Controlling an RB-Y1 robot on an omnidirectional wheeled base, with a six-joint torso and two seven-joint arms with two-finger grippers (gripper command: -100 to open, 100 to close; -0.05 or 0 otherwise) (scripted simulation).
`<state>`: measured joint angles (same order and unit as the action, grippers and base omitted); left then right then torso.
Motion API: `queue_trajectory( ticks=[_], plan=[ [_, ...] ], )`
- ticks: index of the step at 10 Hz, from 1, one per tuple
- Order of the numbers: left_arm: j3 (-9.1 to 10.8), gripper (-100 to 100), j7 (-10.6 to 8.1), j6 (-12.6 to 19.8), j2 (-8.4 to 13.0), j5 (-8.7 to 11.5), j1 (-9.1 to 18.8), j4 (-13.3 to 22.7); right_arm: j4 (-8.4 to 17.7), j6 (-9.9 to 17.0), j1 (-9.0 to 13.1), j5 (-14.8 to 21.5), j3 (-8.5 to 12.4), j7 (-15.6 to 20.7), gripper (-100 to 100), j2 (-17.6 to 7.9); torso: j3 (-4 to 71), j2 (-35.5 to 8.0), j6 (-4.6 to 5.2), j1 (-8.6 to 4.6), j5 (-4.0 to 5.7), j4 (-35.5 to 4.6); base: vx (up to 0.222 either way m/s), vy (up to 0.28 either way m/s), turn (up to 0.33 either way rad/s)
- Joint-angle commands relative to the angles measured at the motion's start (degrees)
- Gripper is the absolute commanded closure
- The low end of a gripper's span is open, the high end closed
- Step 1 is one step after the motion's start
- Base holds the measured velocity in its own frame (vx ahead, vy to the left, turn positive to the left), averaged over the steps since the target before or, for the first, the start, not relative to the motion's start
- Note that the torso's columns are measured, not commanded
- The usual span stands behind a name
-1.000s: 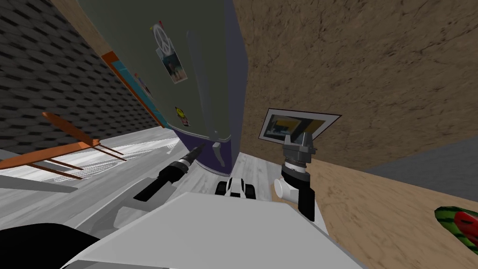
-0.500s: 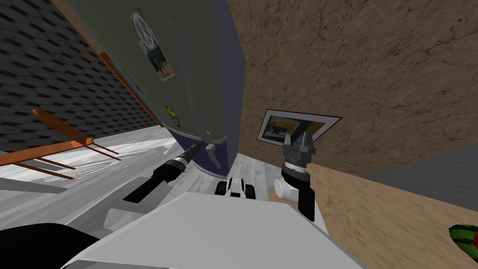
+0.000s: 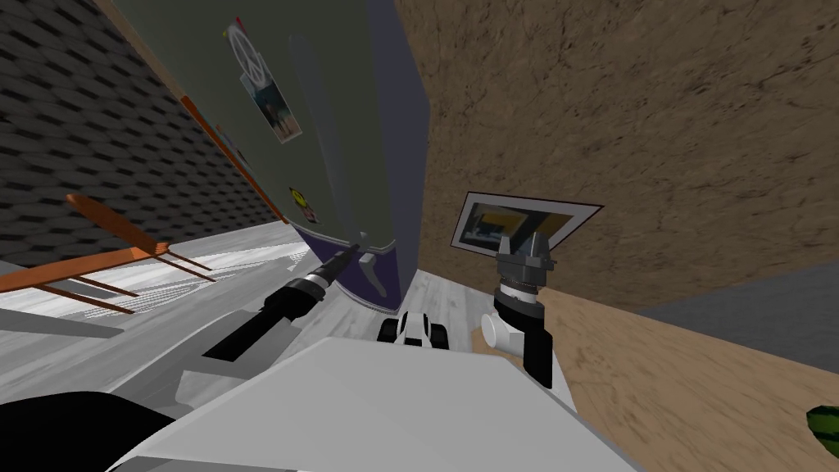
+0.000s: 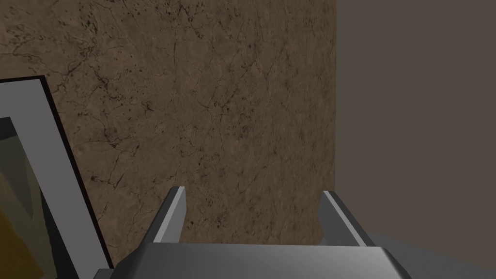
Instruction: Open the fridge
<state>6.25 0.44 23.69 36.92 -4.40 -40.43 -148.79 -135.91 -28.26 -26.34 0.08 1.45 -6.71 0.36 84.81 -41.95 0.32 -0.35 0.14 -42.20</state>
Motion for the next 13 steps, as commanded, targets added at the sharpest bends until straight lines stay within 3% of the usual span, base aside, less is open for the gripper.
queue_trajectory(
  ticks=[1, 3, 7, 12, 13],
  plan=[
    [-0.33, 100, -0.18, -0.97, 1.07, 0.35, -0.09, -0.14, 0.00, 0.00, 0.00, 0.00, 0.00, 0.00, 0, 0.00, -0.05, -0.03, -0.17, 0.21, -0.11, 0.04, -0.116, 0.113, -0.096],
    [-0.67, 100, -0.35, -1.88, 2.14, 0.70, -0.22, -0.19, 0.01, 0.01, 0.02, 0.00, 0.02, 0.00, 0, -0.03, -0.46, -0.68, -0.32, 1.13, -0.38, -0.19, -0.175, 0.257, -0.092],
    [-1.71, 100, -0.87, -4.60, 5.34, 1.75, -0.58, -0.32, 0.01, 0.01, 0.02, 0.00, 0.02, 0.00, 0, -0.02, -0.26, -0.37, -0.34, 0.15, -0.08, -0.09, -0.212, 0.228, -0.084],
    [-3.09, 100, -1.55, -8.24, 9.61, 3.16, -1.07, -0.50, 0.01, 0.01, 0.02, 0.00, 0.02, 0.00, 0, -0.02, -0.26, -0.37, -0.31, 0.53, -0.18, -0.09, -0.237, 0.232, -0.108],
    [-3.09, 100, -1.55, -8.24, 9.61, 3.16, -1.07, -0.50, 0.02, 0.01, 0.02, 0.00, 0.02, 0.00, 0, -0.03, -0.28, -0.39, -0.32, 0.68, -0.24, -0.10, -0.233, 0.240, -0.042]
  ],
)
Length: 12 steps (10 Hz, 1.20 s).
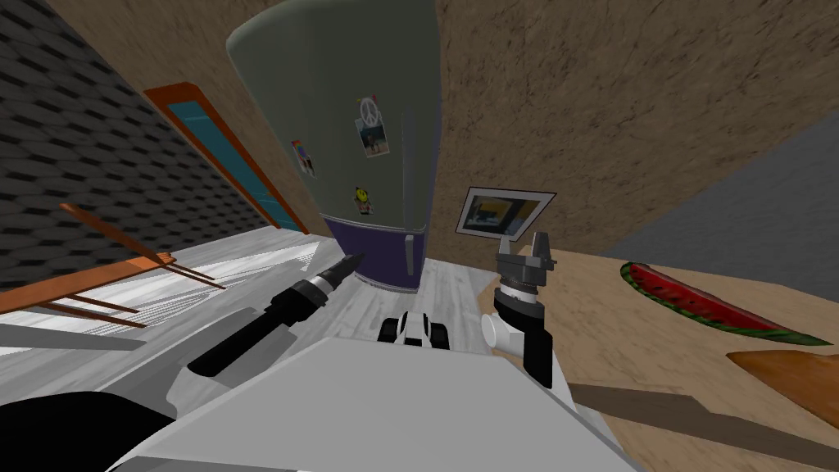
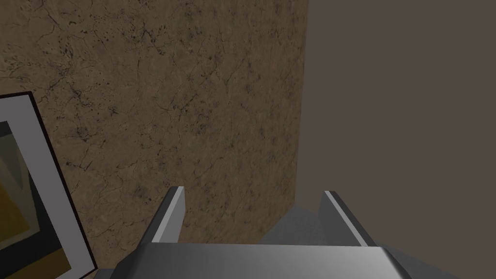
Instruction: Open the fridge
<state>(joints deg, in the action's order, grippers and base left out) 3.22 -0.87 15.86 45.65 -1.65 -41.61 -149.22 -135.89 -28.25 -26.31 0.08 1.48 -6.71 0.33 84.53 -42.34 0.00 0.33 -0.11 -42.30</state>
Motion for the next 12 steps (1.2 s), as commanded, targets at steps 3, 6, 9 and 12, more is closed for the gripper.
queue_trajectory(
  ticks=[3, 6, 9, 12],
  plan=[
    [-0.33, -100, -0.31, -0.73, 1.37, 0.57, 0.44, 1.93, 0.00, 0.00, -0.02, 0.00, -0.01, 0.00, 0, 0.02, 0.24, 0.44, -0.01, -0.80, 0.23, 0.11, -0.126, 0.116, -0.024],
    [-0.02, -100, -0.29, -0.51, 0.85, 0.51, 0.95, 5.39, -0.02, -0.01, -0.04, 0.00, -0.03, 0.00, 0, 0.04, 0.23, 0.35, 0.01, -0.57, 0.18, 0.11, 0.045, -0.053, 0.004],
    [1.02, -100, -0.25, 0.27, -0.85, 0.29, 2.60, 8.32, -0.02, -0.01, -0.04, 0.00, -0.03, 0.00, 0, 0.04, 0.02, 0.05, -0.01, -0.39, 0.11, 0.01, 0.096, -0.123, 0.018],
    [2.20, -100, -0.22, 1.32, -2.06, 0.04, 3.86, 8.19, -0.03, -0.02, -0.06, 0.00, -0.03, 0.00, 0, 0.04, 0.15, 0.22, 0.00, -0.42, 0.13, 0.07, 0.180, -0.194, 0.025]
  ],
)
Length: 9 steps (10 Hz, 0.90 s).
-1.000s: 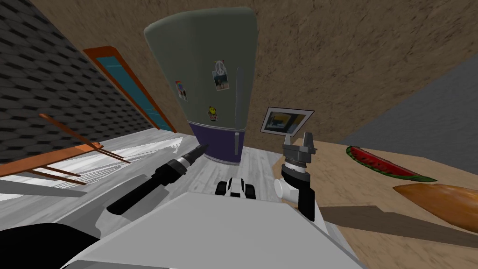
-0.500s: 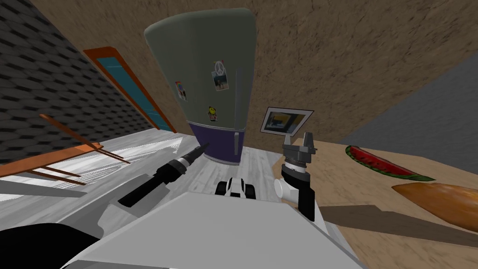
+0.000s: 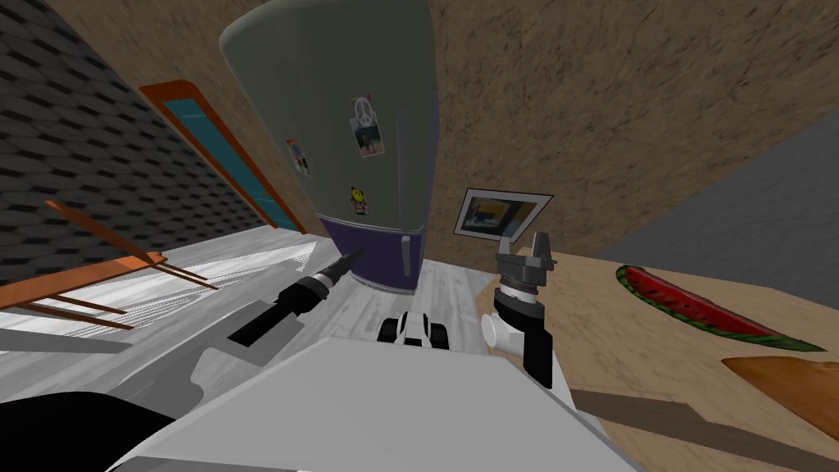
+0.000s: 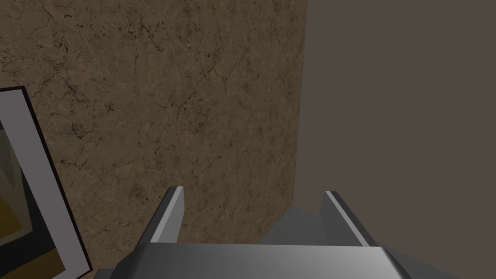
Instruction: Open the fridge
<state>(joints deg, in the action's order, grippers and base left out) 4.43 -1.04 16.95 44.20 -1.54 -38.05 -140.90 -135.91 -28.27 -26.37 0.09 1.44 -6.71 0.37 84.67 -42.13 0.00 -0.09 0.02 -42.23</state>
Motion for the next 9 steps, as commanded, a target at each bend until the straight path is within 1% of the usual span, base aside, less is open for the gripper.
queue_trajectory(
  ticks=[1, 2, 5, 9],
  plan=[
    [1.46, -100, -0.04, 0.67, -1.06, -0.17, 0.76, -0.57, 0.00, 0.00, 0.00, 0.00, 0.00, 0.00, 0, 0.00, -0.06, -0.10, 0.00, 0.01, 0.00, -0.03, 0.155, -0.212, 0.025],
    [1.88, -100, -0.03, 1.06, -1.42, -0.26, 1.14, -0.78, 0.00, 0.00, 0.01, 0.00, 0.00, 0.00, 0, 0.00, -0.16, -0.25, 0.00, 0.08, -0.01, -0.07, 0.146, -0.219, 0.024],
    [3.31, -100, 0.00, 2.46, -2.40, -0.57, 2.23, 0.09, 0.00, 0.00, 0.00, 0.00, 0.00, 0.00, 0, -0.01, -0.08, -0.11, -0.01, 0.27, -0.07, -0.03, 0.170, -0.189, 0.028],
    [5.16, -100, 0.01, 4.47, -2.92, -0.98, 2.97, -1.47, 0.00, 0.00, 0.01, 0.00, 0.00, 0.00, 0, 0.00, -0.12, -0.18, 0.00, -0.01, 0.01, -0.06, 0.165, -0.218, 0.026]
  ],
)
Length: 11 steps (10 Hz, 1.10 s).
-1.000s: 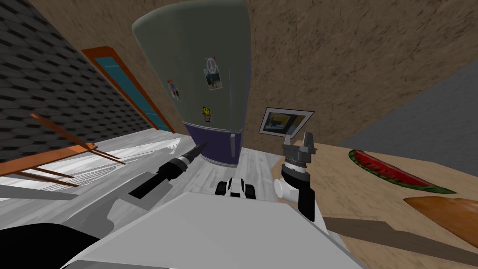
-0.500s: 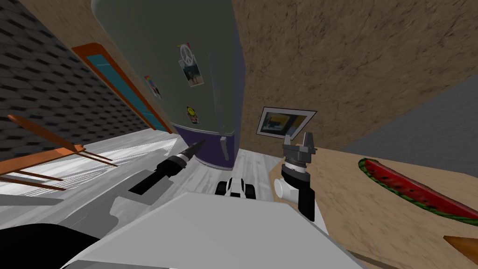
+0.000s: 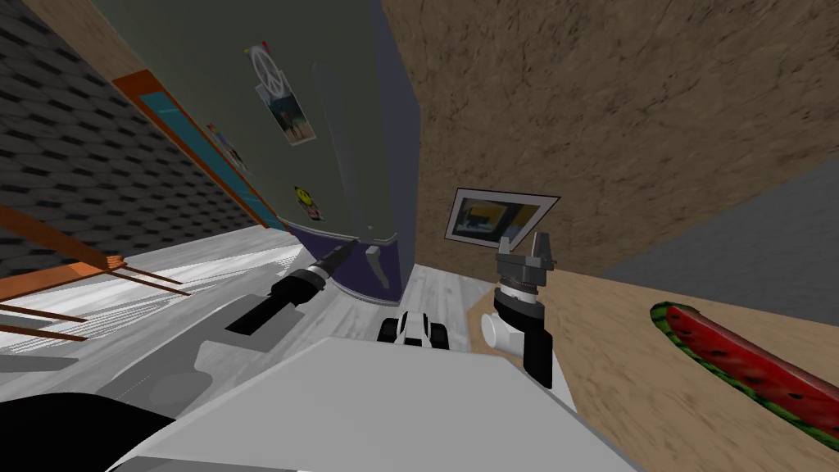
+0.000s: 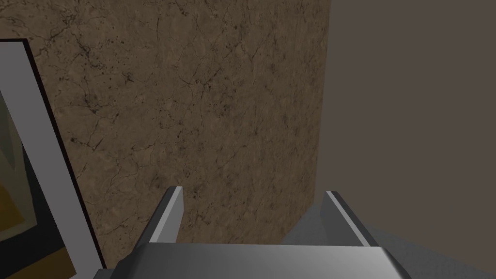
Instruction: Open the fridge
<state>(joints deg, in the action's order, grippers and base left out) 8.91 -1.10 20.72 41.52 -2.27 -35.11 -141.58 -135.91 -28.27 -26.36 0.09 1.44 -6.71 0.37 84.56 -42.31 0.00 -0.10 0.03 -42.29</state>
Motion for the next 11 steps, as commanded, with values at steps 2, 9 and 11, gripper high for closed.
queue_trajectory(
  ticks=[2, 9, 11],
  plan=[
    [0.91, -100, 0.04, 0.90, -0.23, -0.23, -0.05, -1.21, 0.00, 0.00, 0.00, 0.00, 0.00, 0.00, 0, 0.00, 0.01, 0.02, 0.00, 0.16, -0.05, 0.00, 0.123, -0.152, 0.016],
    [-4.65, -100, 1.21, -3.13, 5.11, 0.52, -1.53, -5.99, 0.00, 0.00, 0.00, 0.00, 0.02, 0.00, 0, -0.02, -0.04, -0.05, 0.00, 0.05, -0.01, -0.02, 0.133, -0.014, 0.289],
    [-6.05, -100, 1.50, -4.17, 6.44, 0.71, -1.90, -7.17, 0.00, 0.00, 0.00, 0.00, 0.03, 0.00, 0, -0.03, 0.01, 0.02, 0.00, 0.14, -0.04, 0.00, 0.126, -0.011, 0.263]
  ],
)
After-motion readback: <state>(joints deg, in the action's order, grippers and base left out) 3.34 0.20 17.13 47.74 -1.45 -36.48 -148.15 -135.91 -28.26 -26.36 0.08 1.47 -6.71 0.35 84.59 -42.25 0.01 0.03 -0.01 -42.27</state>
